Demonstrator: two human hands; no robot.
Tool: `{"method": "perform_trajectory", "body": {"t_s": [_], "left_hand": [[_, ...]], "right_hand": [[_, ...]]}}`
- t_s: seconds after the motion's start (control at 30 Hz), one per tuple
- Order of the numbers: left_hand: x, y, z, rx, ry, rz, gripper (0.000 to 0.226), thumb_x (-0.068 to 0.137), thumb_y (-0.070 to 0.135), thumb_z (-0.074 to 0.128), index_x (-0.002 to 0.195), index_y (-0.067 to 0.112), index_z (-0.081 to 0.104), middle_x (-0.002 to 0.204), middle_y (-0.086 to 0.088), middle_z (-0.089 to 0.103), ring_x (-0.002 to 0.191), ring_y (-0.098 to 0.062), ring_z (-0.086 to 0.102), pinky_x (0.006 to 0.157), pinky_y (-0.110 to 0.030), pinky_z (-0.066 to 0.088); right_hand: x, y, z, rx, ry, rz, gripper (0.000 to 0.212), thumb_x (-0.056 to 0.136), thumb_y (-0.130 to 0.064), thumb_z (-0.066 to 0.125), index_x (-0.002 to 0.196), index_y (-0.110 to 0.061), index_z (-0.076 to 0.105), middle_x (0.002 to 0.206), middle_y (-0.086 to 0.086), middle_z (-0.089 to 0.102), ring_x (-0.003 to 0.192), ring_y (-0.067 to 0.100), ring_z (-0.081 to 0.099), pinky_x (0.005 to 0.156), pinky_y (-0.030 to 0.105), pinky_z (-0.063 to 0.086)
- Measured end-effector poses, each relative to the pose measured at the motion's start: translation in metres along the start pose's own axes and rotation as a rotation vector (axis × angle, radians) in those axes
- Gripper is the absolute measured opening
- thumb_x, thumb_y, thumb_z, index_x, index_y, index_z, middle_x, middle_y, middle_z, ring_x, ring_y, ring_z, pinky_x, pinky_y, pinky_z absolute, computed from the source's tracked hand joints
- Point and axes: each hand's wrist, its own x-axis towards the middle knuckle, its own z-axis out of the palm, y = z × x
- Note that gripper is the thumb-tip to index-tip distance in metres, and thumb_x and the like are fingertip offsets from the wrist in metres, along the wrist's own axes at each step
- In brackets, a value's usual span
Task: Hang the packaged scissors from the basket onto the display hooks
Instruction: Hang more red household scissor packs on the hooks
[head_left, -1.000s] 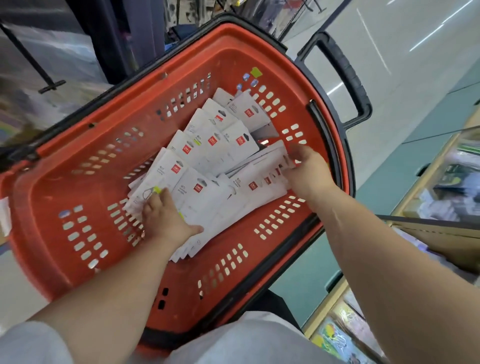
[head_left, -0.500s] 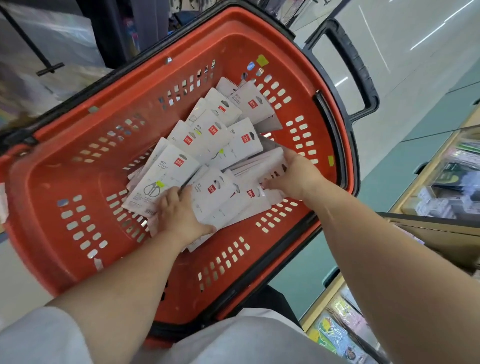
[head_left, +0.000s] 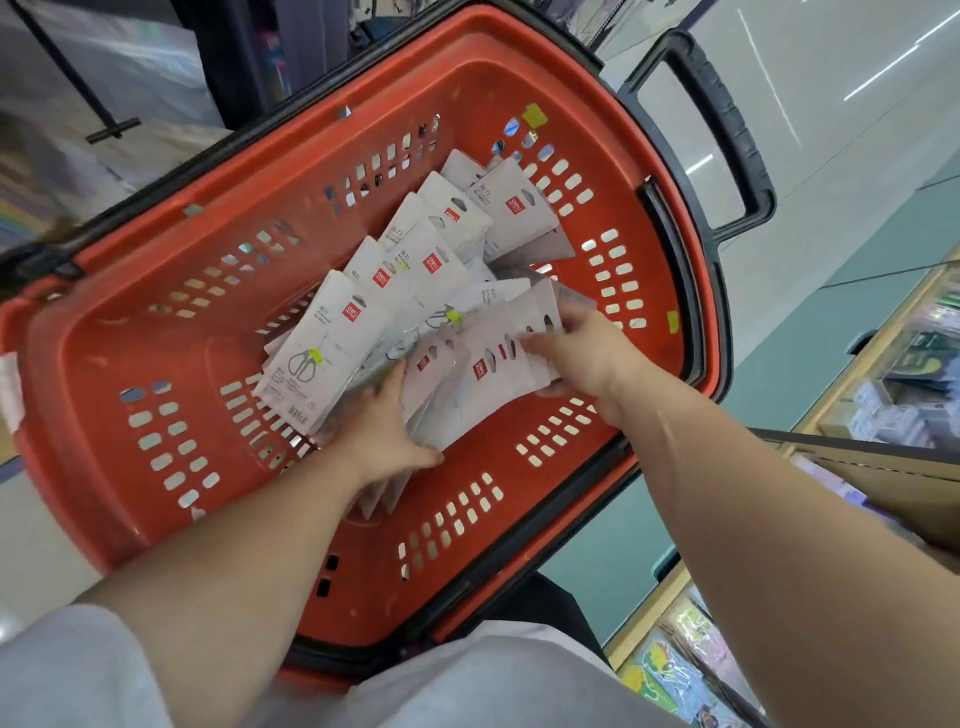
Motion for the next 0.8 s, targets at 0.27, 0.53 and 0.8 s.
{"method": "perform_trajectory", "body": {"t_s": [0.27,0.53,0.8], "left_hand": [[-0.001,0.007,-0.014,-0.474,0.088,-0.036,0.069,0.077,0.031,0.084,0.138,0.037,0.053,0.114,0.012,0.069,0.109,-0.014,0.067,0.101,-0.043,0.053],[0.000,-0.005,-0.030,-0.657,0.111,-0.099,0.054,0.085,0.005,0.072,0.134,0.026,0.059,0.110,0.009,0.073,0.103,-0.012,0.068,0.096,-0.035,0.052],[0.004,-0.010,-0.041,-0.713,0.162,-0.109,0.044,0.089,0.003,0.066,0.124,0.029,0.067,0.103,0.015,0.076,0.099,-0.004,0.071,0.080,-0.021,0.052]], "right_hand": [[0.013,-0.010,0.022,0.213,-0.143,0.062,0.055,0.090,-0.072,0.061,0.116,-0.024,0.068,0.111,0.010,0.075,0.099,0.027,0.076,0.088,0.041,0.064],[0.032,-0.014,0.053,0.569,-0.176,0.075,0.035,0.102,0.002,0.053,0.136,-0.002,0.060,0.123,0.022,0.066,0.088,0.029,0.068,0.085,0.036,0.062],[0.079,-0.005,0.077,-0.092,-0.098,-0.071,0.079,0.062,-0.047,0.095,0.134,-0.034,0.065,0.121,0.001,0.067,0.106,0.024,0.070,0.096,0.044,0.059]]}}
